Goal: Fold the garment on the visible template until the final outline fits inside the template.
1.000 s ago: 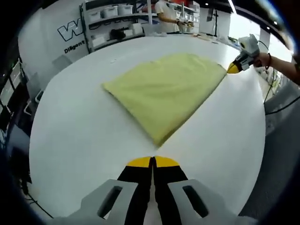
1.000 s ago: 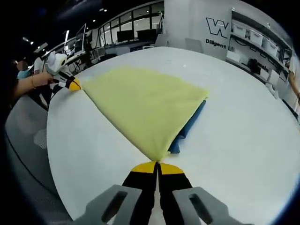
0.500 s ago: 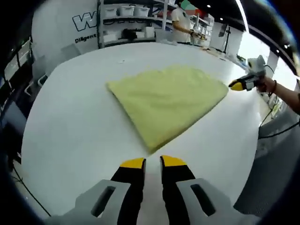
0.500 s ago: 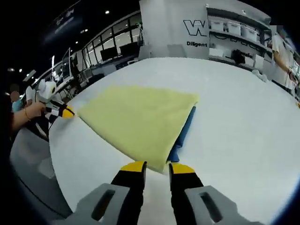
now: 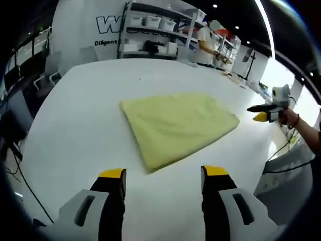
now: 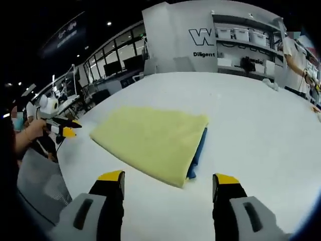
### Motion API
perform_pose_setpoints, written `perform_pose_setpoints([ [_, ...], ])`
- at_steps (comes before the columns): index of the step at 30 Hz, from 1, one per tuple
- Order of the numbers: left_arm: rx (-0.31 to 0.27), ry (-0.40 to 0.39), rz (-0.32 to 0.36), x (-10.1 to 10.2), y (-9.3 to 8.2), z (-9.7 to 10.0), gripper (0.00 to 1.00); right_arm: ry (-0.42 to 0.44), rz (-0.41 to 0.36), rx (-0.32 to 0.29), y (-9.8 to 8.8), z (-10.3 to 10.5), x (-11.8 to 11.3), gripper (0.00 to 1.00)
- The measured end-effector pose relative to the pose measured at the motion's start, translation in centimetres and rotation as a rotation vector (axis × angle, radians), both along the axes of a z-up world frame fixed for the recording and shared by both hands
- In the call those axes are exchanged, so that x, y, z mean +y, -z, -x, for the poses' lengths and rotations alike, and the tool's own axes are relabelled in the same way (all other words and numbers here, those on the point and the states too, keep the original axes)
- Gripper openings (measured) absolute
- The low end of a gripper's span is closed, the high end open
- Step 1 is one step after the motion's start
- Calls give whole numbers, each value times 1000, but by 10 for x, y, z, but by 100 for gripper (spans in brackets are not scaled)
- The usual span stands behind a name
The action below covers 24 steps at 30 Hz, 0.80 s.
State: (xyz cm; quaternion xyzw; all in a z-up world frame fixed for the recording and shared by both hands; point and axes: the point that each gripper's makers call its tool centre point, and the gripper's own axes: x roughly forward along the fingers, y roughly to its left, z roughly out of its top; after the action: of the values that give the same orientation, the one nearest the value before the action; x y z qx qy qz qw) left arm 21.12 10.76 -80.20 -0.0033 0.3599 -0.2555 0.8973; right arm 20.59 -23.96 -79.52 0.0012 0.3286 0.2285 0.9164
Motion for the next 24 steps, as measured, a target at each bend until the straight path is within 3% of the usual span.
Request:
perform_pose_setpoints([
  [4,5,-31,4,0,-7,9,78,16,1,1,-8,8,4,89],
  [11,-9,-49,-13,0,-19,17,97,21,10,5,-17,21,10,99],
  [24,-30,-50,-28,4,-34,27,99,20,13,-3,-28,37,13,99],
])
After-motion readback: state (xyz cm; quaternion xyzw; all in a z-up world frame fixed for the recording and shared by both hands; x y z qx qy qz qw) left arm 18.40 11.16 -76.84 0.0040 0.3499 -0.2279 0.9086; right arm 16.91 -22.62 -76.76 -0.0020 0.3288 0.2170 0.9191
